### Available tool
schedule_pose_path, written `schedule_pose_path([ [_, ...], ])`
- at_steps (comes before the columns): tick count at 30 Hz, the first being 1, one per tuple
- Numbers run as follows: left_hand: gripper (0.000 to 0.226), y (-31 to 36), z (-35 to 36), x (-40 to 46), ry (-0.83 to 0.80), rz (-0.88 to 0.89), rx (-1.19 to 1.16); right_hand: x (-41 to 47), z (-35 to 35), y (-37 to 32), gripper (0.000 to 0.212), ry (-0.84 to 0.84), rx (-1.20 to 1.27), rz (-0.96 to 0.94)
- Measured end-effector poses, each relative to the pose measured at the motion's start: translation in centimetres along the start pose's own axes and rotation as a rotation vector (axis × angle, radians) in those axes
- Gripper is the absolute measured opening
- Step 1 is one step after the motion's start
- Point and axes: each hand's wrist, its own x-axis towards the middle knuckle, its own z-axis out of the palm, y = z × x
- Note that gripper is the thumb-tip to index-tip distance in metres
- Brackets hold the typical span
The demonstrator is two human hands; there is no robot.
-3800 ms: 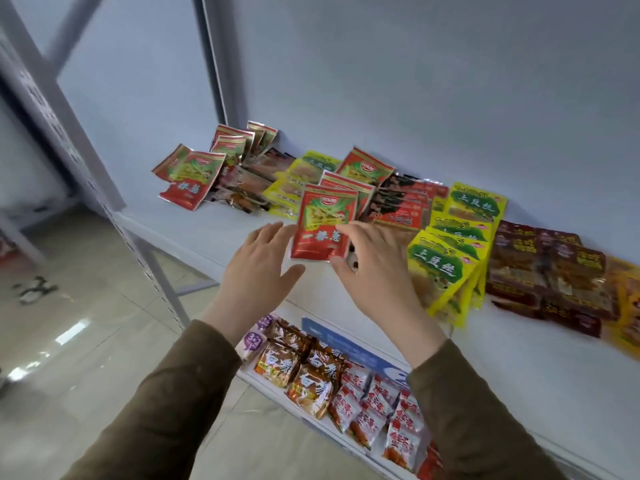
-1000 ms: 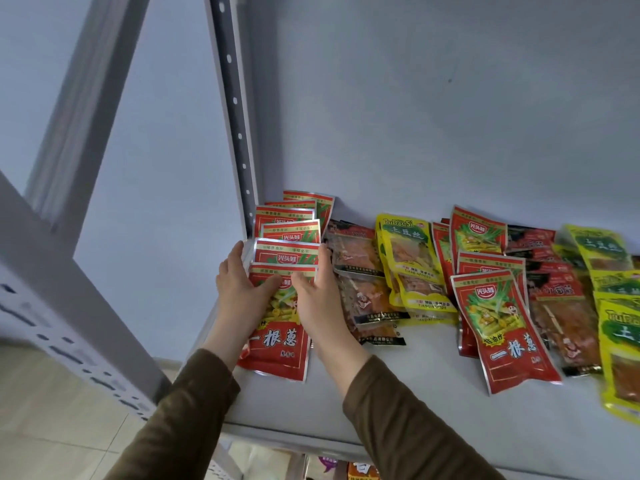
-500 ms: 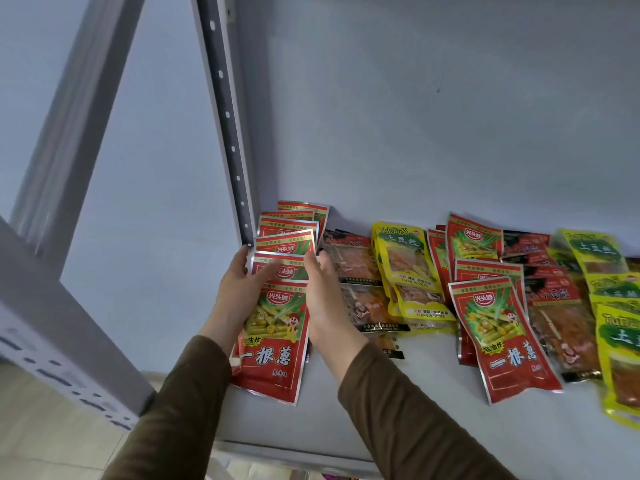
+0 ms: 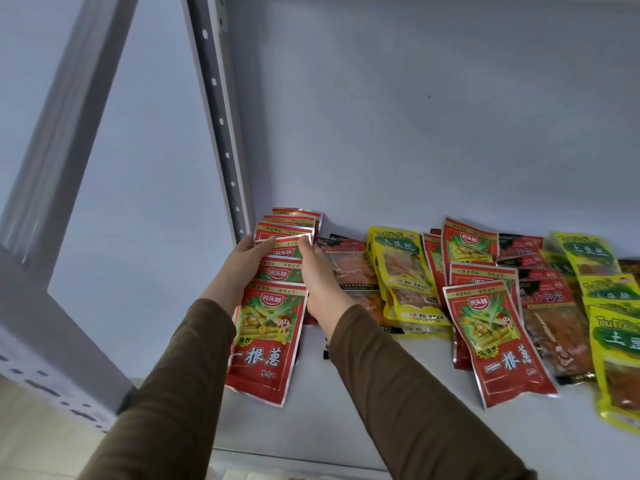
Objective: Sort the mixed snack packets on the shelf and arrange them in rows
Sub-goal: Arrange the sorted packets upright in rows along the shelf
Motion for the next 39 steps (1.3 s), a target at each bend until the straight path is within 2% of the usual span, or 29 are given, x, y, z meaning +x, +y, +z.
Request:
schedule_pose_path([
  [6,0.039,-0.2,-0.5,0.7,-0.011,0.014,-0.048,0.7,-0.6,0.5,0.051,-0.018,0.124,0.028],
  [10,0.042,-0.3,-0.3,0.9,-0.008,-0.006,-0.047,1.2,-0.5,0.3,0.049,0.03,0.077,-0.024],
  [17,0.036,-1.2,-0.5,0.2,0.049,0.029,0.014,1.0,-0.7,0.5,0.053,-0.018,0.115,0.036],
  [20,0.052,-0.9,-0.4,-0.8,0.056,0.039,0.009,0.6,-1.1,0.4,0.056,-0.058,0.172,0.072],
  [23,0.061,-1.5,-1.0,-1.7,0.237,0.102,0.089,-0.3,-1.6,0.7,0.064,-0.092,0.219,0.071],
  [25,0.075,-2.6,-1.3,-2.6,0.252,0.091,0.124,-0.9,-2.1,1.3,0.065,-0.085,0.217,0.056],
  [29,0.06,-3.0,-0.7,-4.8,0.141,0.028,0.065,-2.3,-1.6,2.5,0.06,-0.038,0.17,0.035],
  [31,0.064,-2.7,-0.1,-5.5,0.113,0.004,0.011,-2.9,-0.6,2.8,0.057,-0.037,0.183,0.034],
  [35,0.063,-3.0,-0.6,-5.8,0.176,0.024,-0.068,-3.6,-0.2,2.9,0.055,-0.037,0.238,0.001],
  [39,0.07,-4.6,-1.6,-6.9,0.304,0.155,0.156,-4.9,-2.1,4.5,0.058,-0.06,0.234,-0.021],
])
